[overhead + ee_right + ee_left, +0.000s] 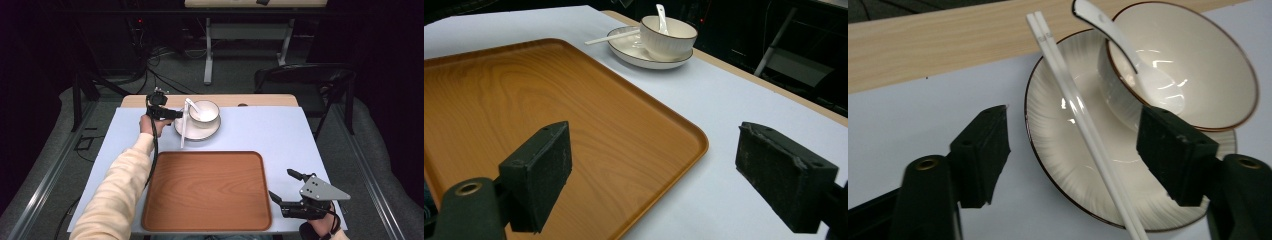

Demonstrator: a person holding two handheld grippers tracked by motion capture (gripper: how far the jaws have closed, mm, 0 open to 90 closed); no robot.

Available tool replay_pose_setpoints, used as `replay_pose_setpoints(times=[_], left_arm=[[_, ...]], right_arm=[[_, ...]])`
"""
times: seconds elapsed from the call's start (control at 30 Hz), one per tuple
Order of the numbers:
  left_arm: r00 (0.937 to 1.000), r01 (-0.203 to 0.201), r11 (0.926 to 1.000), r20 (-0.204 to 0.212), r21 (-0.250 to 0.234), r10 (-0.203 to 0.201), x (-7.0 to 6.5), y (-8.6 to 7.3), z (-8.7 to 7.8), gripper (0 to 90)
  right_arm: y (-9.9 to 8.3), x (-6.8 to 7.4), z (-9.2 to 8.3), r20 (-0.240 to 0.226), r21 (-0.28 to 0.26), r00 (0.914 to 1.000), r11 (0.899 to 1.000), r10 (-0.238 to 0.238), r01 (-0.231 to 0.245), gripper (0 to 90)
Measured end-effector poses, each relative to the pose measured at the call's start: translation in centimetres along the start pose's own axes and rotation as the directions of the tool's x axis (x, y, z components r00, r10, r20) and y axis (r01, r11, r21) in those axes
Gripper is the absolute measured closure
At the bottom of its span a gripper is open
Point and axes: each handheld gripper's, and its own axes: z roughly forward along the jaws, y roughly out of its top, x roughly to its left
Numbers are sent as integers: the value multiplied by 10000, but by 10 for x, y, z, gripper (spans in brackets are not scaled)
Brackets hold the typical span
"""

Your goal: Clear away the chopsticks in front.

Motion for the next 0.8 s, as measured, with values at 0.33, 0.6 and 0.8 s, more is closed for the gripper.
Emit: replay_pose_setpoints(times=[0.33,0.6,0.8], left_arm=[[9985,528,9977,-155,422,-522,-4,12,25,535],[9973,705,9950,-240,712,-690,-6,16,40,658],[9975,662,9940,-303,875,-638,-6,15,48,691]], right_arm=[[0,0,0,-29,-6,10000,10000,-16,16,142],[0,0,0,-16,24,10000,10000,-22,22,142],[0,0,-1,19,13,10000,10000,-17,17,142]])
